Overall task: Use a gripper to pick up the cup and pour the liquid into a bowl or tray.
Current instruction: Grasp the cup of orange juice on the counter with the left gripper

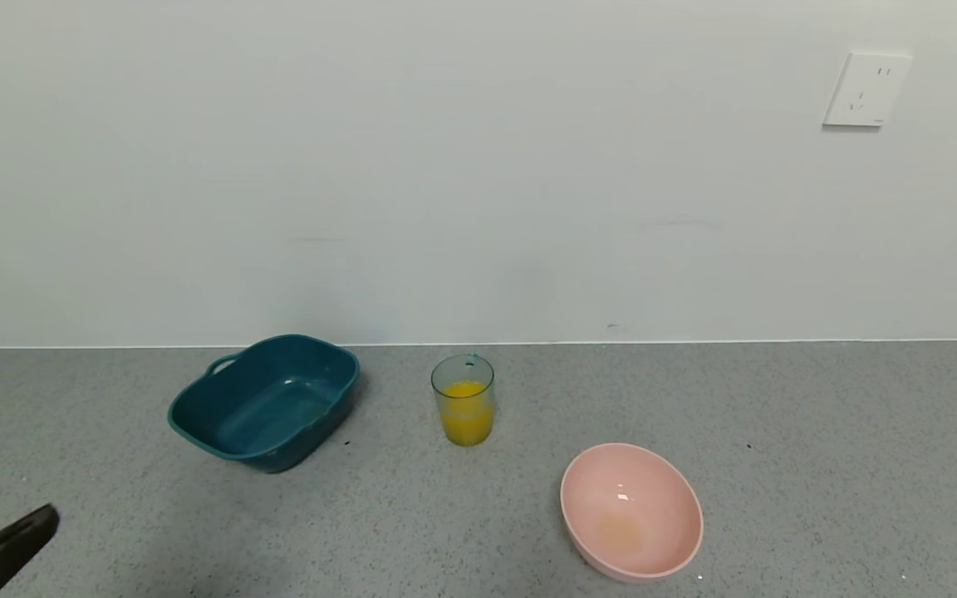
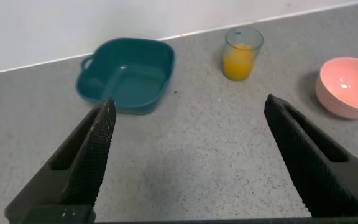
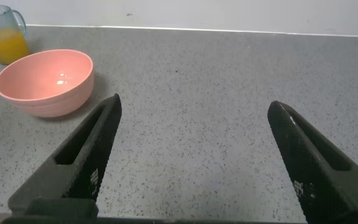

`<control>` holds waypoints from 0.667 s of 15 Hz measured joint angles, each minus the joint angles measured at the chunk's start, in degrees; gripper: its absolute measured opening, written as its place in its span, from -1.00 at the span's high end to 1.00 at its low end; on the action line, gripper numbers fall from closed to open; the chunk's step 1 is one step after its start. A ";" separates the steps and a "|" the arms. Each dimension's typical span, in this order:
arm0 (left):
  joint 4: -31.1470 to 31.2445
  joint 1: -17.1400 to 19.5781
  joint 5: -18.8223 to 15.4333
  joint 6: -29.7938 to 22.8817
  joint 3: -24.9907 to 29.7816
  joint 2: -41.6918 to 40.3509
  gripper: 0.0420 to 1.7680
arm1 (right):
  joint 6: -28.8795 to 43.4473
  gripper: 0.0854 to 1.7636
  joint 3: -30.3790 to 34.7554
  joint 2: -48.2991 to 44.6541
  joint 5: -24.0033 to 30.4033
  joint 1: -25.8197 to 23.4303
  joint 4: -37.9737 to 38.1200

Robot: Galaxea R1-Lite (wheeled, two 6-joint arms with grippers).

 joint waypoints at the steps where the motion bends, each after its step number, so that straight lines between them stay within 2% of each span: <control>1: -0.10 -1.07 -0.72 0.16 -1.52 4.05 -0.94 | 0.02 -0.94 0.00 0.00 0.00 0.00 0.00; 5: -0.49 -6.57 -1.29 0.77 -7.08 18.60 -0.94 | 0.00 -0.94 0.00 0.00 0.00 0.00 0.00; 10: -2.73 -11.50 -1.01 3.52 -13.40 34.34 -0.94 | 0.00 -0.94 0.00 0.00 0.00 0.00 0.00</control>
